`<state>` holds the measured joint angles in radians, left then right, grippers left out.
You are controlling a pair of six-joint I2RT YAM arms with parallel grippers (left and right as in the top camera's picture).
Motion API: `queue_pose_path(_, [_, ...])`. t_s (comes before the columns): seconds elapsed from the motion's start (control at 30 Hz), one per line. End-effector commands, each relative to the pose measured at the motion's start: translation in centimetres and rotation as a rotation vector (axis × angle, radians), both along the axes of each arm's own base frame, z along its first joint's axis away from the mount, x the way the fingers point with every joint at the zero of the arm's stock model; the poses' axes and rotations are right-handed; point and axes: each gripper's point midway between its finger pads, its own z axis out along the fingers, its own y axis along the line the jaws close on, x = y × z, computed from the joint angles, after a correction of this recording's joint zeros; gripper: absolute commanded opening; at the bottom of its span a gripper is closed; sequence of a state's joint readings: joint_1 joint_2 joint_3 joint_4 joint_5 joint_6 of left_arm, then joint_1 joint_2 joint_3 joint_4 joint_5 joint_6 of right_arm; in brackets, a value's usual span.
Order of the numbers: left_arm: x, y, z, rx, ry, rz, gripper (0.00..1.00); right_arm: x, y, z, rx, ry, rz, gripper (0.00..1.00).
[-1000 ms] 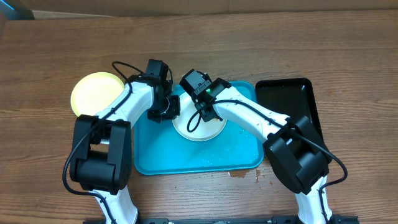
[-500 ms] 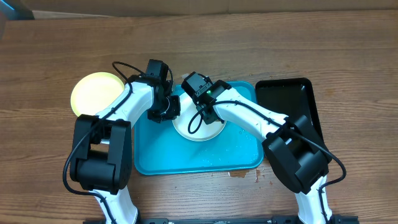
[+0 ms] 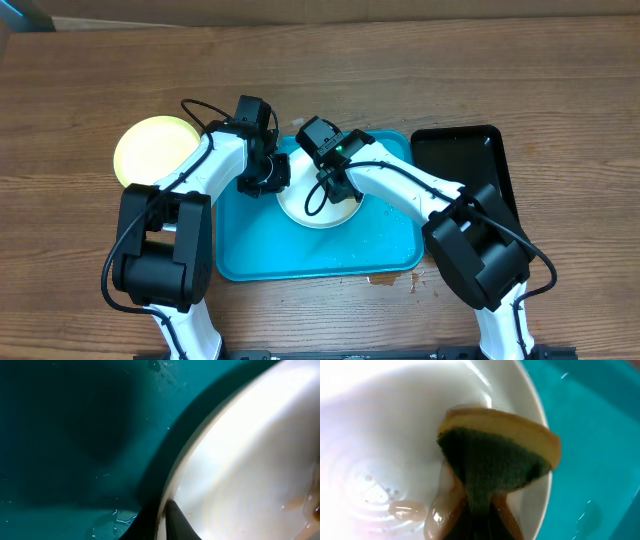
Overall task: Clean dirty plates on tray and stack at the side
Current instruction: 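Bring the sponge over and scrub the white plate with the right gripper, then return the sponge to the black tray with the right gripper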
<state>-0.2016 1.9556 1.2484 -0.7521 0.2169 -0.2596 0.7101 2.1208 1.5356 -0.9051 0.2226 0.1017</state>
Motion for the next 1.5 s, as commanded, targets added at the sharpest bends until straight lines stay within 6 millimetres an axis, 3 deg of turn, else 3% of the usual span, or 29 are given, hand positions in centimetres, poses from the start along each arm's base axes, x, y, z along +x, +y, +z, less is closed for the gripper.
queue_pose_path(0.0, [-1.2,0.3,-1.7,0.021,0.055,0.0,0.1,-2.9,0.8,-1.9,0.053,0.148,0.065,0.04])
queue_pose_path(0.17, [-1.2,0.3,-1.7,0.021,0.055,0.0,0.09,-3.5,1.3,-1.6,0.082,0.183,0.078,0.04])
queue_pose_path(0.43, [-1.2,0.3,-1.7,0.021,0.055,0.0,0.1,-3.8,6.0,0.8,0.304,0.246,0.146,0.04])
queue_pose_path(0.57, [-1.2,0.3,-1.7,0.021,0.055,0.0,0.1,-2.6,7.6,2.7,0.382,0.223,0.15,0.04])
queue_pose_path(0.7, [-1.2,0.3,-1.7,0.021,0.055,0.0,0.11,0.0,6.3,5.9,0.397,0.197,0.097,0.04])
queue_pose_path(0.83, [-1.2,0.3,-1.7,0.022,0.055,0.0,0.12,2.2,2.4,7.9,0.358,0.195,-0.001,0.04])
queue_pose_path(1.0, [-1.3,0.3,-1.7,0.022,0.056,0.0,0.13,3.8,-4.8,8.9,0.331,0.245,-0.177,0.04])
queue_pose_path(1.23, [-1.2,0.3,-1.7,0.022,0.055,0.0,0.17,4.2,-14.9,8.7,0.307,0.337,-0.436,0.04])
queue_pose_path(1.47, [-1.3,0.3,-1.7,0.021,0.056,0.0,0.18,3.8,-21.6,7.3,0.251,0.354,-0.59,0.04])
